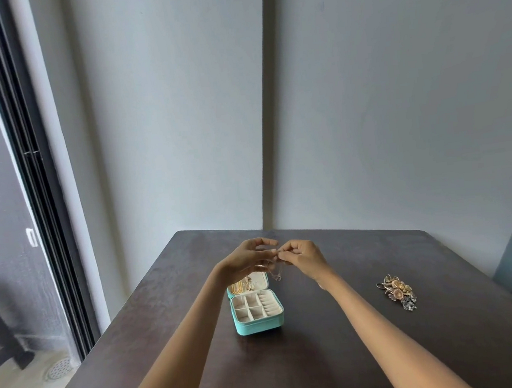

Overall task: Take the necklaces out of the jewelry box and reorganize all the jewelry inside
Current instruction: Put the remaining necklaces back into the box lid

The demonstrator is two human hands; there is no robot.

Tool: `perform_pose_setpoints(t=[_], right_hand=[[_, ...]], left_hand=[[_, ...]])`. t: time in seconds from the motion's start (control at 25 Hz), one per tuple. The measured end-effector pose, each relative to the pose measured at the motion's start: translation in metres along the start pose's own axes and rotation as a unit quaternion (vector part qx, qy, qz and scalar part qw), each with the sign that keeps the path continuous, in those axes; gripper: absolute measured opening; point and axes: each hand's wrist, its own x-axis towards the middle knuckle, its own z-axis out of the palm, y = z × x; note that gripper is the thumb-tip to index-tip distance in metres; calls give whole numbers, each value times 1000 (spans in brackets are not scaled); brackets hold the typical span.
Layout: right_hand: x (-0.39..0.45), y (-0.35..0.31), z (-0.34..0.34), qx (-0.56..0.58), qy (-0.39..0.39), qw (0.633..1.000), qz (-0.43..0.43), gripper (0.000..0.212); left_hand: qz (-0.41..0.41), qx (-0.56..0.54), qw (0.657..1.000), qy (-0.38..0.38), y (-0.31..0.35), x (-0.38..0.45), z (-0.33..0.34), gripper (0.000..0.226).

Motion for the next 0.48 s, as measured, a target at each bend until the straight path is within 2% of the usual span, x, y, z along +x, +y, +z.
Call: perform_pose_setpoints(t=[0.16,0.28,0.48], right_hand=[[3,-2,7,43,-2,999,13,8],[5,4,13,29,-7,999,24,6],[9,9,27,29,-2,999,27,7]], left_hand=[[27,24,997,61,-2,-6,-8,28],[56,37,991,116,-5,-8,-12,33],[67,61,985,148,-17,-7,-17,40]])
